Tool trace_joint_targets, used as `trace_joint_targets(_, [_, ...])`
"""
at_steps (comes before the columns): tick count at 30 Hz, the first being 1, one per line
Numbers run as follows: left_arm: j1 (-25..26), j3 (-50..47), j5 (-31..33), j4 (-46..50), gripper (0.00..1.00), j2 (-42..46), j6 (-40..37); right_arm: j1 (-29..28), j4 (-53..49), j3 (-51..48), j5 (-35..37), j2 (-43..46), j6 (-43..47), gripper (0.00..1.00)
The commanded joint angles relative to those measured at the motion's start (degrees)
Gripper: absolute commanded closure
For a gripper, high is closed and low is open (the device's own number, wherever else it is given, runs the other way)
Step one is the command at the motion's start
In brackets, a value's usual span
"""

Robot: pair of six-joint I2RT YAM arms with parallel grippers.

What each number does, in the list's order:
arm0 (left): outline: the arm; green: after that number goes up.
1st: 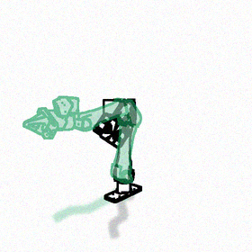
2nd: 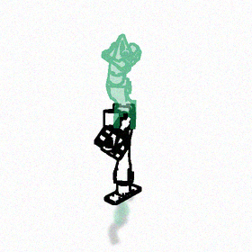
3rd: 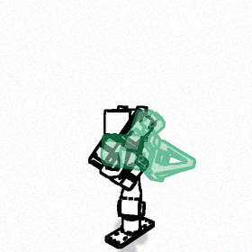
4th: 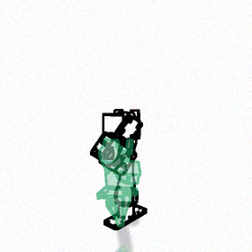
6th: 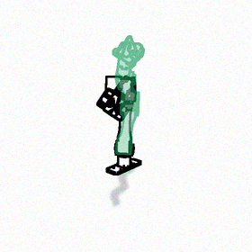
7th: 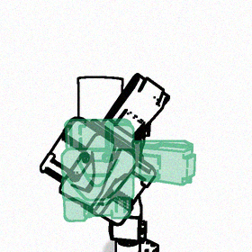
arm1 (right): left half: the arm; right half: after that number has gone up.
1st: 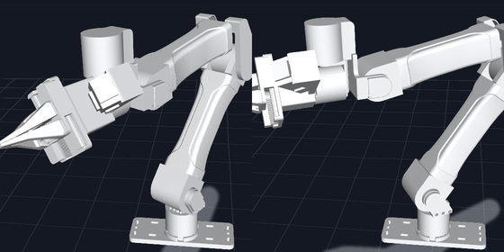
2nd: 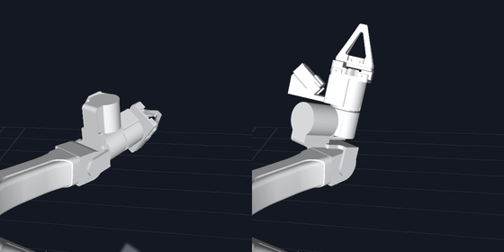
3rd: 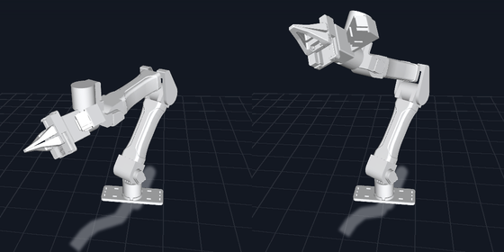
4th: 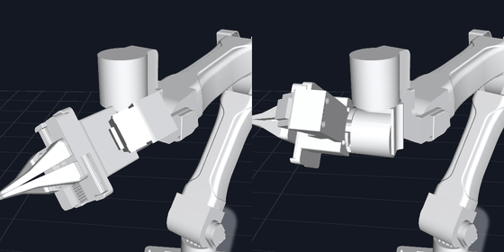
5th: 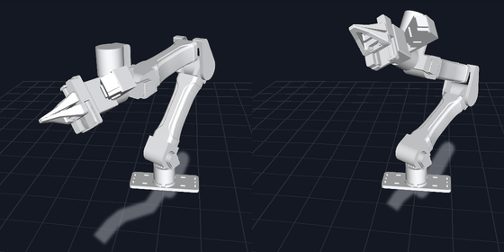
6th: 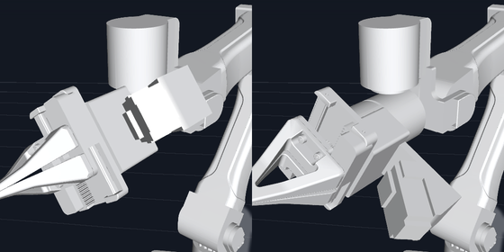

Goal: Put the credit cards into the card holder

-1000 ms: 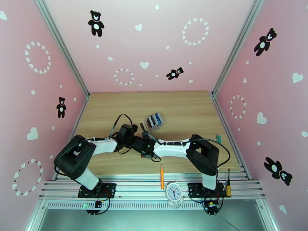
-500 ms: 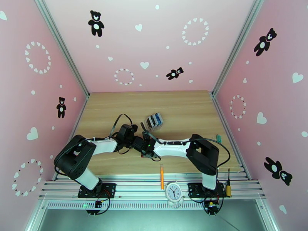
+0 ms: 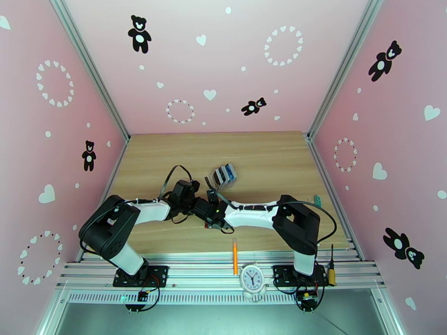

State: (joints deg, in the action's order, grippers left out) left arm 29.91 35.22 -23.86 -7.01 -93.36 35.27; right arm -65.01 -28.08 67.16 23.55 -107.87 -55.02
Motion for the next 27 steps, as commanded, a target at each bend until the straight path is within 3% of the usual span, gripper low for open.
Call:
trace_joint_targets(1, [-0.1,0.6,-0.5,2.0,0.76,-1.8,0.2,0.7,0.1,-1.5,0.4,1.5,0.1,0.98])
trace_joint_targets(27, [1.1,3.2,7.0,9.6,0.8,-3.1,-2.5,3.4,5.5,-8.7,-2.3,8.9,-1.4,0.99])
